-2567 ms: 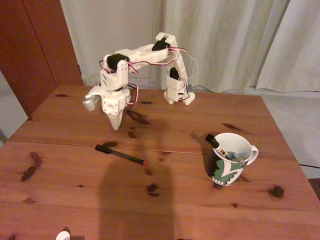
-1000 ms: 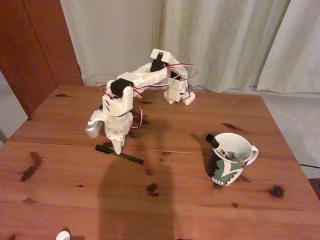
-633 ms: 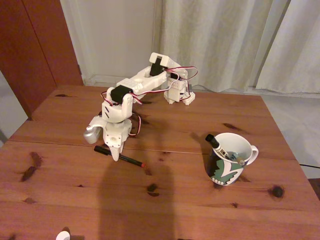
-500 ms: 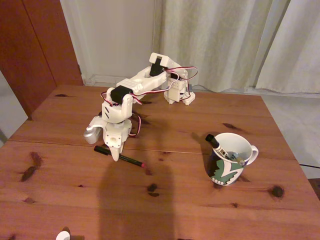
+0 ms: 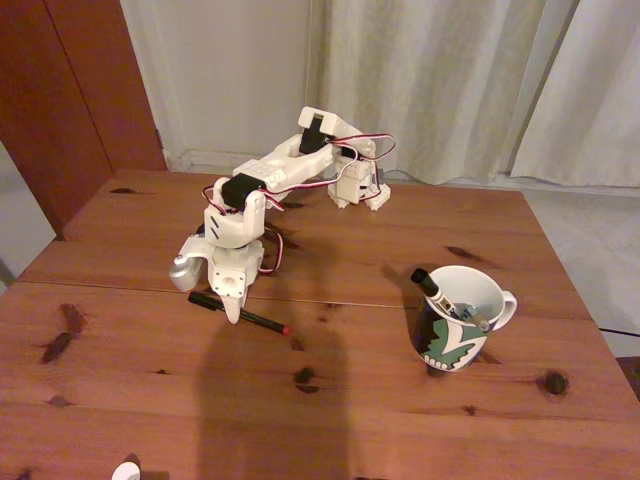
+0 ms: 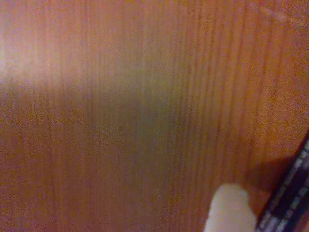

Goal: Clean up the desk and place the pens and markers into the cup

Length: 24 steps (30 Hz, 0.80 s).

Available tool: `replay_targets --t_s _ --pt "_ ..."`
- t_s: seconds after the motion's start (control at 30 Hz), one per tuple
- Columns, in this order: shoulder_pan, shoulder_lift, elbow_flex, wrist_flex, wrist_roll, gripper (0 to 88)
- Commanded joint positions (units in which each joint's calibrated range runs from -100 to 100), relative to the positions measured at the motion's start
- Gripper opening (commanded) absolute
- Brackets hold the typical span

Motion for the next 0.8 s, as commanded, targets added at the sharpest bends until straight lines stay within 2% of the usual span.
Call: replay_targets --t_s 0.0,0.07,0.13,0.47,0.77 --pt "0.20 -0.31 -1.97 -0.27 1.25 12.7" --pt "0.84 -0.31 -1.88 -0.18 2.03 8.1" --pt "0.92 -0.31 -1.88 -0.18 2.66 0.0" --pt "1.73 -0.97 -1.88 -0.18 2.14 0.8" --pt "0.92 -12.14 -1.88 -0.18 -2.99 0.8"
